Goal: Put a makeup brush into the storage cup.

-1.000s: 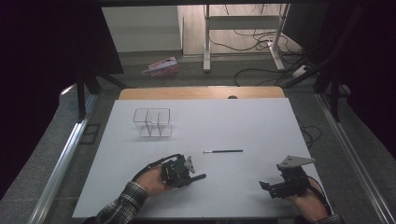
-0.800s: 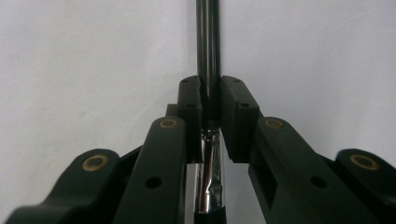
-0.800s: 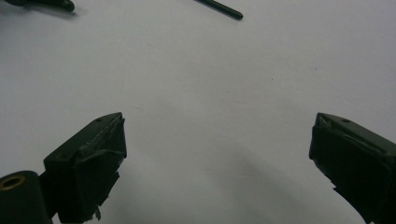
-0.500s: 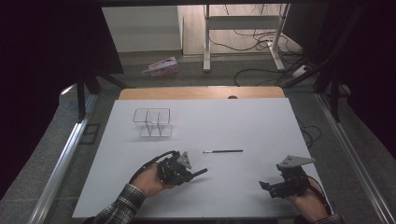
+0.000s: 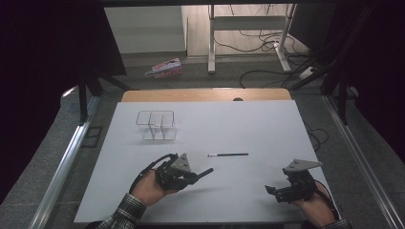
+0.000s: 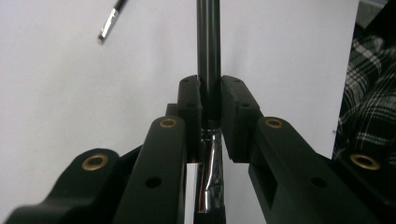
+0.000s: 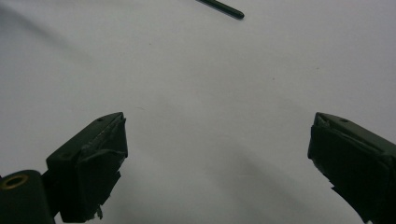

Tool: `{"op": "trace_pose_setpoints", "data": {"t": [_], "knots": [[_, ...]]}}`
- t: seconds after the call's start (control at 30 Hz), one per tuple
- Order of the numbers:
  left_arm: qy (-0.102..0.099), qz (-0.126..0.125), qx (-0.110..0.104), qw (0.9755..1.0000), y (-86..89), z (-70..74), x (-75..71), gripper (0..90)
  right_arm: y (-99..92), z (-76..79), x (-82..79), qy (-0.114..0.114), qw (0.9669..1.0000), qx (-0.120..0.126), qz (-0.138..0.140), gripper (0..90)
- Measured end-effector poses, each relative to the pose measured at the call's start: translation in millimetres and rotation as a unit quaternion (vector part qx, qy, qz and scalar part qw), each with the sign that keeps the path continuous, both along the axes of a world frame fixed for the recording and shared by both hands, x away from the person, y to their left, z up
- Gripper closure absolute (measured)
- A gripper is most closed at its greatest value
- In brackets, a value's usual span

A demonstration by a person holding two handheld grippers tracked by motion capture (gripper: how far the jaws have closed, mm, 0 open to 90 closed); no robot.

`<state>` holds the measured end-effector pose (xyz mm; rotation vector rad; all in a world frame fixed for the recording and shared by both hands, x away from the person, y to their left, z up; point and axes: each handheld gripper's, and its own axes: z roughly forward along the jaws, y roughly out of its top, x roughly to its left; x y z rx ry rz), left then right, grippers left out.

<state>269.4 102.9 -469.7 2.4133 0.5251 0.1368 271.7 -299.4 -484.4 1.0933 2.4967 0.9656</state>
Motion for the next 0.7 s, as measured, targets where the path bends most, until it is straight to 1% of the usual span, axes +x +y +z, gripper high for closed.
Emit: {"op": "trace_pose_setpoints", "data": {"t": [0.03,0.07,0.1,0.13,0.17,0.2,0.23,0.27,0.3,0.33,0.37,0.4,0.47,0.5,0.57,0.6,0.63,0.67,0.7], "knots": [[-0.003,0.003,-0.005,1.0000,1.2,0.2,-1.2,79.6,-0.1,0.1,-0.1,0.000,1.0000,0.001,-0.001,4.7],[-0.003,0.003,-0.005,1.0000,1.2,0.2,-1.2,79.6,-0.4,0.1,0.0,0.001,1.0000,0.003,-0.002,4.8],[-0.010,0.009,-0.016,0.9998,4.1,0.1,-3.1,79.6,-0.5,0.0,0.0,0.001,1.0000,0.004,-0.001,4.8],[-0.010,0.009,-0.016,0.9998,4.1,0.1,-3.1,79.6,-0.5,0.0,0.0,0.001,1.0000,0.004,-0.001,4.8],[-0.015,0.017,-0.027,0.9994,7.1,1.0,-5.3,79.6,-0.1,0.0,-0.4,0.001,1.0000,0.002,-0.002,4.9],[-0.013,0.019,-0.033,0.9992,8.6,1.6,-6.2,79.6,0.0,-0.1,-0.4,0.000,1.0000,0.003,0.000,4.9],[-0.013,0.019,-0.033,0.9992,8.6,1.6,-6.2,79.6,0.1,-0.1,-0.4,0.001,1.0000,0.003,0.001,5.0],[-0.018,0.024,-0.037,0.9988,10.9,2.1,-8.4,79.6,0.2,-0.2,-0.3,0.001,1.0000,0.004,0.001,5.0],[-0.019,0.027,-0.042,0.9986,12.0,2.0,-9.4,79.5,0.3,-0.4,-0.2,0.002,1.0000,0.005,0.002,5.0],[-0.019,0.027,-0.042,0.9986,12.0,2.0,-9.4,79.5,0.4,-0.4,-0.3,0.004,1.0000,0.005,0.000,5.1],[-0.021,0.036,-0.052,0.9978,13.6,1.8,-11.7,79.5,0.4,-0.5,-0.2,0.004,1.0000,0.005,0.000,5.1],[-0.021,0.036,-0.052,0.9978,13.6,1.8,-11.7,79.5,0.5,-0.6,-0.1,0.005,1.0000,0.005,0.000,5.1],[-0.029,0.042,-0.057,0.9970,15.2,2.6,-16.7,79.5,0.7,-0.8,0.1,0.003,1.0000,0.007,0.002,5.1],[-0.029,0.042,-0.057,0.9970,15.2,2.6,-16.7,79.5,0.8,-0.6,0.0,0.003,1.0000,0.007,0.001,5.1],[-0.034,0.055,-0.075,0.9951,20.5,3.0,-22.0,79.5,0.8,-0.4,-0.1,0.003,1.0000,0.007,0.002,5.1],[-0.034,0.055,-0.075,0.9951,20.5,3.0,-22.0,79.5,0.8,-0.4,-0.1,0.003,1.0000,0.007,0.002,5.1],[-0.036,0.063,-0.085,0.9937,24.1,0.8,-24.1,79.4,0.9,-0.4,-0.2,0.002,1.0000,0.008,0.003,5.1],[-0.035,0.068,-0.089,0.9931,25.5,-1.2,-24.6,79.4,1.0,-0.4,-0.3,0.002,1.0000,0.008,0.003,5.1],[-0.035,0.068,-0.089,0.9931,25.5,-1.2,-24.6,79.5,1.3,-0.4,-0.5,0.001,1.0000,0.009,0.003,5.0]]}}
